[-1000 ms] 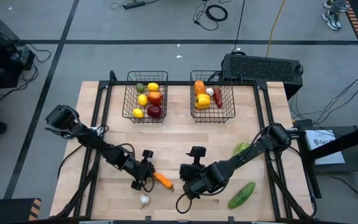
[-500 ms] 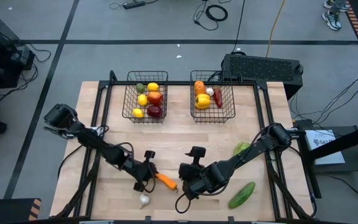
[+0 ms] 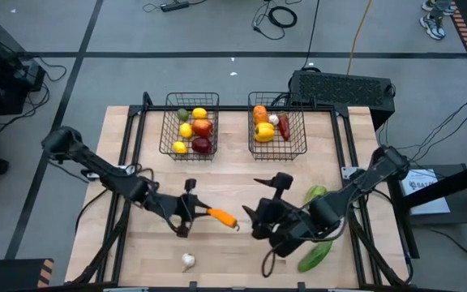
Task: Sort produce into baskets
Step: Put the orange chili pepper into the right mesh basket
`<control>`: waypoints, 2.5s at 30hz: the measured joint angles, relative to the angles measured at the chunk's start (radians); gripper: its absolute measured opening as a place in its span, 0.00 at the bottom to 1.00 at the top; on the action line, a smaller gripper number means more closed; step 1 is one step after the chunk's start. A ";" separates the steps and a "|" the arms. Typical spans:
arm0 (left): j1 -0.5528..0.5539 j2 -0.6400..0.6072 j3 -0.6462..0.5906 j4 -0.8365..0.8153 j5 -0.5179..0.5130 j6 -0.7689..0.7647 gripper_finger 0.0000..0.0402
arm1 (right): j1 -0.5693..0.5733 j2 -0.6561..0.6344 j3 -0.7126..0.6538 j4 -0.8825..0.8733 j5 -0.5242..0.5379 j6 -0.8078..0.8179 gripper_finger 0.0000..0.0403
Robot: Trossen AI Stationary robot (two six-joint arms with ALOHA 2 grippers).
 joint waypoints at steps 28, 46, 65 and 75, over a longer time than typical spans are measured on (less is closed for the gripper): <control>0.101 -0.187 0.000 0.527 0.043 0.388 0.20 | -0.104 -0.197 -0.688 1.803 -0.374 -0.890 0.99; 0.182 -0.050 0.000 0.697 0.046 0.406 0.20 | -0.286 -0.196 -0.688 1.778 -0.844 -0.693 0.97; 0.222 0.019 0.000 0.762 0.062 0.404 0.20 | -0.287 -0.195 -0.688 1.770 -0.755 -0.698 0.58; 0.222 0.019 0.000 0.758 0.062 0.362 0.20 | -0.286 -0.195 -0.688 1.771 -0.757 -0.717 0.40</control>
